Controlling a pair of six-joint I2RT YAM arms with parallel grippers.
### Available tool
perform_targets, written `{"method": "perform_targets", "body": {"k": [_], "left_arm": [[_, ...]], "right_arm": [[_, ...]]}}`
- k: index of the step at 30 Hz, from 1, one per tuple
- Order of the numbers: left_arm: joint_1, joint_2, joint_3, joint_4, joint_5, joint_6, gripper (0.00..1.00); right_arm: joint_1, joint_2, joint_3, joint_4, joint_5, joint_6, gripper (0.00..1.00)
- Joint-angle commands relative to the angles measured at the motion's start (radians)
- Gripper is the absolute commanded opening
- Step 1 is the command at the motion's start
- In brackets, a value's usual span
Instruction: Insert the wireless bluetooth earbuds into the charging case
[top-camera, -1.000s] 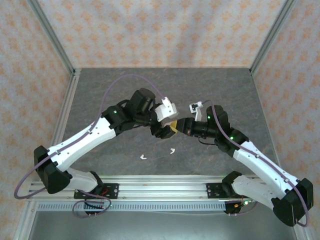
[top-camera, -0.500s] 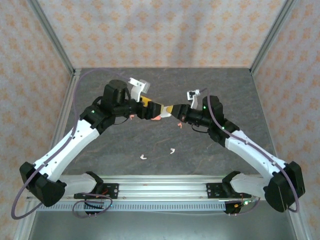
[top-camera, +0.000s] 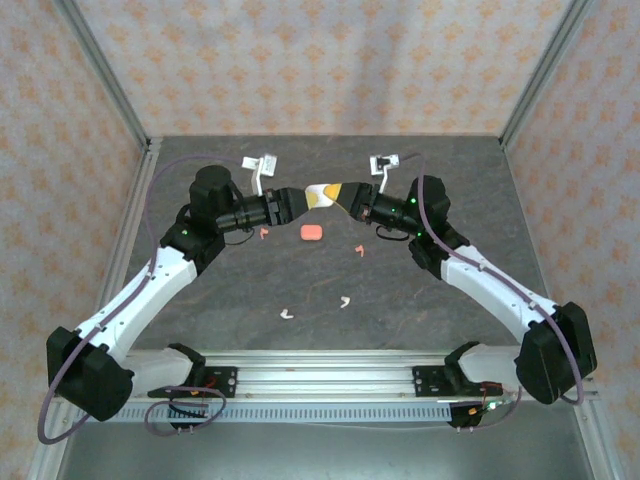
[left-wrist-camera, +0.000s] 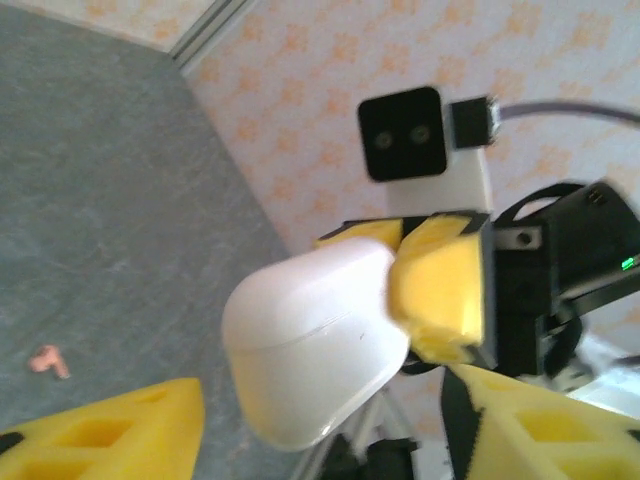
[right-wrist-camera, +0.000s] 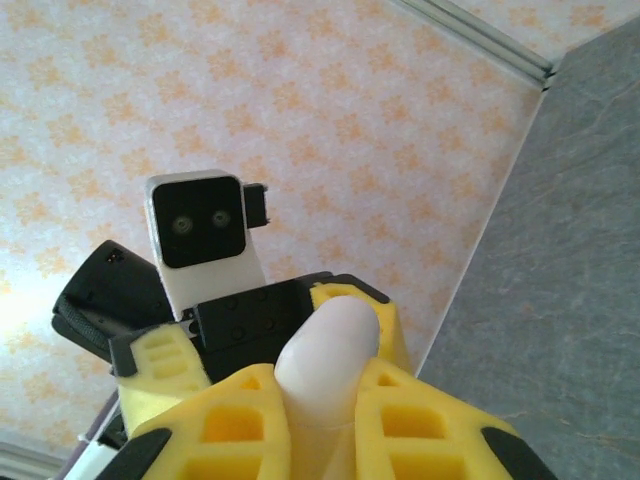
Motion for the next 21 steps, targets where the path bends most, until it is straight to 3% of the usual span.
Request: {"method": "perform_targets", "body": {"k": [1,14,21], "left_arm": [[0.001,0.0,0.0,0.128,0.052,-0.082,0.66],[-0.015,0.007,0.031,0.11,0.098,-0.072,0.51],[-0.04,0.005,0.068,0.038,0.094,0.008,0.25]], "right_arm": [[-0.003,-0.002,0.028,0.135,-0.051,0.042,0.04],[-0.003,-0.005,0.025,0.141,-0.052,0.044,0.04],[-0.002,0.001,0.021,0.131,-0.076,0.036,0.05]]}}
